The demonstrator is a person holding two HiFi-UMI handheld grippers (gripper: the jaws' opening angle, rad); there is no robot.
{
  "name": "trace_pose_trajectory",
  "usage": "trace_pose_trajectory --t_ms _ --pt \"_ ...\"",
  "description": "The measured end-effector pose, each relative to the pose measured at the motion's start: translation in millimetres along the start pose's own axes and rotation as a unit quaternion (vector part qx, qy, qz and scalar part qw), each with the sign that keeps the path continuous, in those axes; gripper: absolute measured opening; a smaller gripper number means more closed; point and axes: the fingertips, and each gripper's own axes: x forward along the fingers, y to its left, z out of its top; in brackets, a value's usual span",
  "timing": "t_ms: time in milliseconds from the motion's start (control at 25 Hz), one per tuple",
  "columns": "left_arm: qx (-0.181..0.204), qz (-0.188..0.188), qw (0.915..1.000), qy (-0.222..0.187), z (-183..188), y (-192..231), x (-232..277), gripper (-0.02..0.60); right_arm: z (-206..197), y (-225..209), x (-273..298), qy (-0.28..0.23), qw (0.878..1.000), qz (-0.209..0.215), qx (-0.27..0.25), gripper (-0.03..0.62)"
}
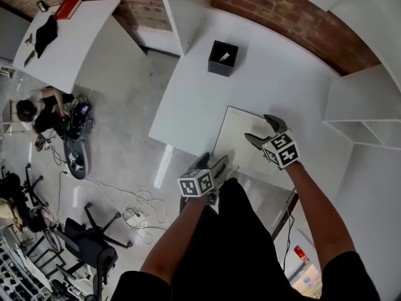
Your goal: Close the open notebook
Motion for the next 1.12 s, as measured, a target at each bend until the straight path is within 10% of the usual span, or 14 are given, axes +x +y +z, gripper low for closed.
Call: trace_pose_trajectory --t_ms 680,1120 --pt "-0.036 0.04 0.9983 -0.024 4.6 -0.6 6.1 0.357 37.7 20.9 106.7 0.066 0.973 0.17 -0.14 0.314" --pt "-0.058 0.021 0.9965 -0.057 7.1 1.2 6.8 0.356 28.1 22.0 119.6 0.1 0.96 0.197 -0.17 0.261"
